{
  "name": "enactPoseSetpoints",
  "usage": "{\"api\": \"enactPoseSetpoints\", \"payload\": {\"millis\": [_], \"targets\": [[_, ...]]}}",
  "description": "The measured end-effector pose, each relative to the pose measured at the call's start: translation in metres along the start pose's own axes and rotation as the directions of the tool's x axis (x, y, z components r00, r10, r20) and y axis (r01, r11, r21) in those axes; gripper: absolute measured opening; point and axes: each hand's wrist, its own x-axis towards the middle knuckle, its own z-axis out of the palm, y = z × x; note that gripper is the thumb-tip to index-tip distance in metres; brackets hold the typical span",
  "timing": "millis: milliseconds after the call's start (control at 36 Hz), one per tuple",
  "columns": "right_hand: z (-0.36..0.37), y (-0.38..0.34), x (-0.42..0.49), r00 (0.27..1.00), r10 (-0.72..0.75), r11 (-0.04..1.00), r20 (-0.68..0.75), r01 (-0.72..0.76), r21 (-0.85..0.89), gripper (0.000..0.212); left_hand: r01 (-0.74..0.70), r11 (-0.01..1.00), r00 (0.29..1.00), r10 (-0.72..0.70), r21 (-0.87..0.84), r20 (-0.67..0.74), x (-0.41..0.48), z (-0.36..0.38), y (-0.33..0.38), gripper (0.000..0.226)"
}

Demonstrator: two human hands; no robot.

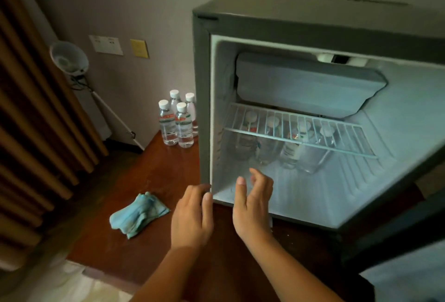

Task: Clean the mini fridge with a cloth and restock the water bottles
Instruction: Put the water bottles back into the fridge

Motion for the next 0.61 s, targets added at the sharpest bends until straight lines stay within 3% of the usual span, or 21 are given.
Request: {"api": "enactPoseSetpoints", "payload": {"millis": [111,306,611], "targets": [[0.019,-0.029,-0.022,0.995,-0.078,0.995,0.063,0.073,0.073,0.051,0.064,0.998,0.993,-0.06,0.031,-0.097,0.01,-0.03,-0.01,0.039],[0.083,-0.065,-0.033,0.972,-0.125,0.989,0.201,0.106,0.1,0.05,0.112,0.992,0.988,-0.105,0.058,-0.11,0.039,-0.067,-0.043,0.037],[0.193,-0.073,0.023,0.99,0.008,1.0,0.143,-0.011,0.022,0.051,0.134,0.99,0.987,-0.13,0.033,-0.09,0.115,-0.084,-0.136,0.04]]}}
